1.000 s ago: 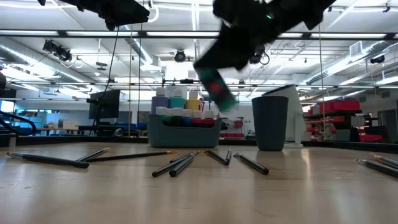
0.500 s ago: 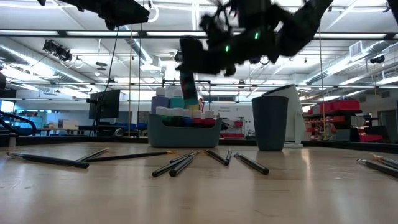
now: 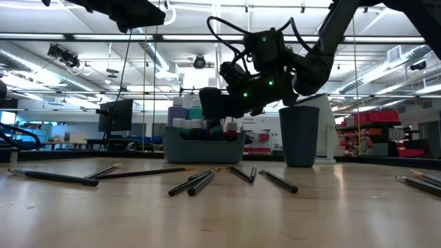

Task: Pick & Place Paint Supplies
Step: Put the light blue paint bottle into the blue bin

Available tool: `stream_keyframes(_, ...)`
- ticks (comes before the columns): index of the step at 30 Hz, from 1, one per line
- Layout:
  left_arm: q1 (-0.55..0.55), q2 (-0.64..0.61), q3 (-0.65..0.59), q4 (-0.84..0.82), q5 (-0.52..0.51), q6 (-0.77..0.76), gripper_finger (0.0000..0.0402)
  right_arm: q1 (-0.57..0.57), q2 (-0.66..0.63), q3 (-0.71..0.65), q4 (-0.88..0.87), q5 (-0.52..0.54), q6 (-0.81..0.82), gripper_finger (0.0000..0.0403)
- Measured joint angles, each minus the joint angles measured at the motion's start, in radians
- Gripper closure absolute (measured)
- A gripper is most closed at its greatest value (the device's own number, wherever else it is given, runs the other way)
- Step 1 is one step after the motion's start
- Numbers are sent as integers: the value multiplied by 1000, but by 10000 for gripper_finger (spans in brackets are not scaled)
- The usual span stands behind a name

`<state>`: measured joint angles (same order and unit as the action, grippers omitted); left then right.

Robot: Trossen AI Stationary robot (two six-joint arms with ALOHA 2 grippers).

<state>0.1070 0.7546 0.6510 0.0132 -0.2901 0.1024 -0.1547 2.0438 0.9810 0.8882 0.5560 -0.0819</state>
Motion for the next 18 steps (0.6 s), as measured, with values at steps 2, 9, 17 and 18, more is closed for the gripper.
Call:
stream_keyframes(2, 0, 0, 0, 0, 0, 0, 248, -6, 1, 0, -33, -1, 18, 280)
stream_keyframes(9, 0, 0, 0, 0, 0, 0, 248, -13, 3, 0, -61, -54, 17, 259)
stream_keyframes(17, 0, 0, 0, 0, 0, -1, 248, -12, 3, 0, -54, -50, 9, 213)
stream_keyframes(18, 0, 0, 0, 0, 0, -1, 248, -9, 3, 0, -47, -50, 2, 211)
